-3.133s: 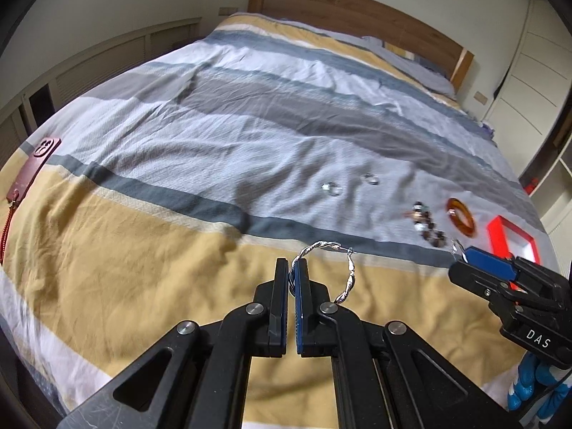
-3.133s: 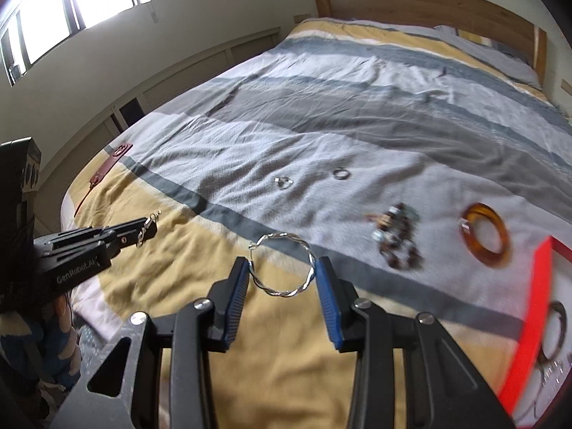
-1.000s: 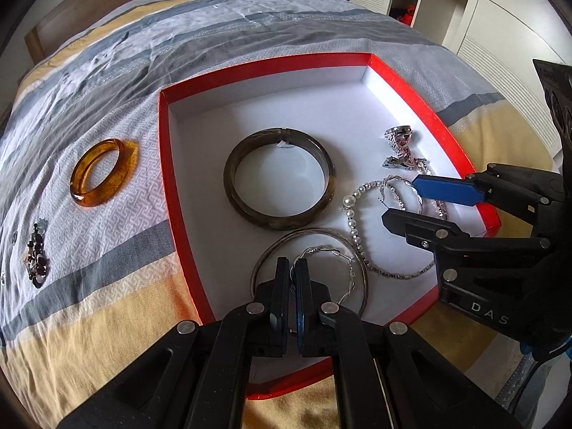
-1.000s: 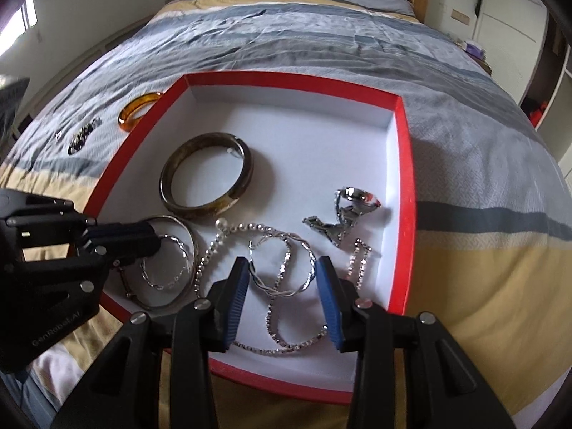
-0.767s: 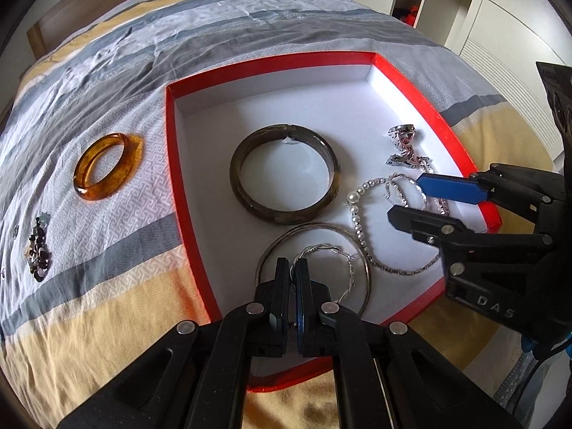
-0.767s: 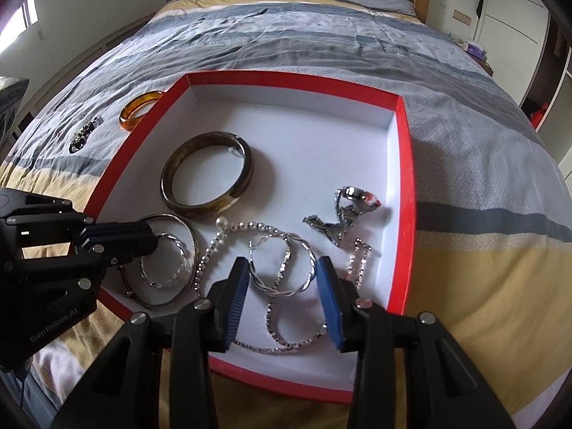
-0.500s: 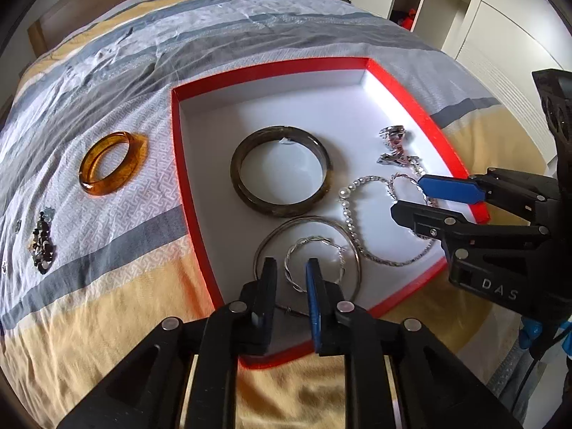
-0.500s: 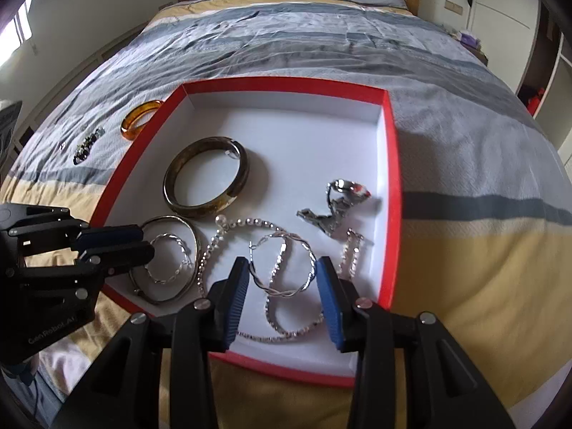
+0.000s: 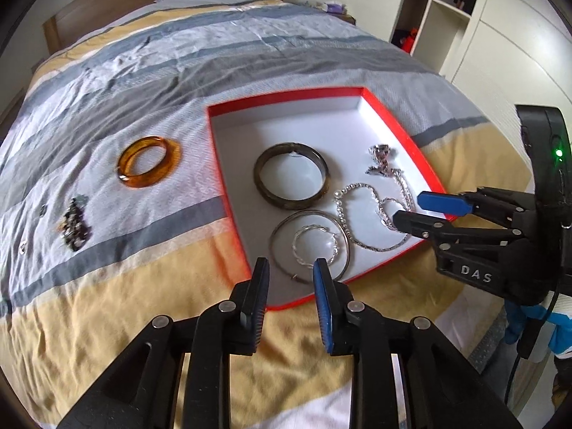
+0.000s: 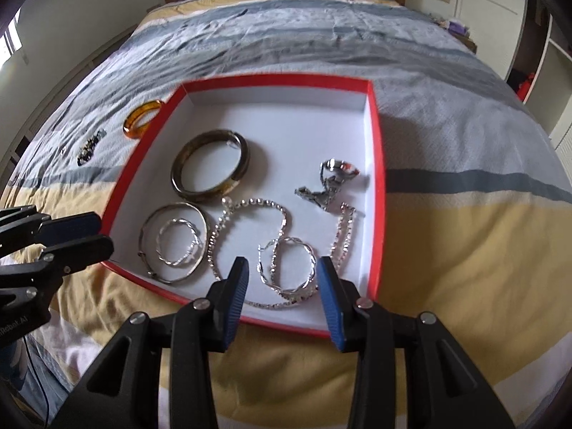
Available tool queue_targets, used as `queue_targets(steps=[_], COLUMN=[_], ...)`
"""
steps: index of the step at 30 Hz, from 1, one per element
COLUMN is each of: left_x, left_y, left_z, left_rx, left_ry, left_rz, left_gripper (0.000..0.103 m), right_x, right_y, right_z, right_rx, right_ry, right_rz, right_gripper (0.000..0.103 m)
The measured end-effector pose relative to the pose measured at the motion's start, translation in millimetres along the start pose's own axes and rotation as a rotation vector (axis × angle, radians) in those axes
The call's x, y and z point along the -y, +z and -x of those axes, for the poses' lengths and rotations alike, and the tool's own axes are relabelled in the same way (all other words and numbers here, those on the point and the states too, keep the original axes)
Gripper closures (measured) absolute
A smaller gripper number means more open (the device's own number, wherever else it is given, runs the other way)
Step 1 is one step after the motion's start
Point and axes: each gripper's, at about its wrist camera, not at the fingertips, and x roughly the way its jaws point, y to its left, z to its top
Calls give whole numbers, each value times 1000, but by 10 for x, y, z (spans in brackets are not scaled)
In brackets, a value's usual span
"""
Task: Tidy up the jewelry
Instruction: 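Open the left tool to release the hoop in the box, then withdraw both tools from the box toward the remaining jewelry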
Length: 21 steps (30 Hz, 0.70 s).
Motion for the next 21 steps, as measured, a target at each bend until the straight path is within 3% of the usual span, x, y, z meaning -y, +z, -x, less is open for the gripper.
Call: queue_targets(steps=[11, 21], left_x=[-84, -319], left_y=[-372, -911], left_z=[661, 1157], left_rx=[105, 136], left_ry=[-9, 30], left_rz=[46, 79], left_gripper=[70, 57], right_x=[-275, -767], right_y=[-158, -442], right_z=[628, 1051], right_rx=[113, 164], right_ry=[31, 62], right_rz=[-74, -54], right_gripper=[65, 65])
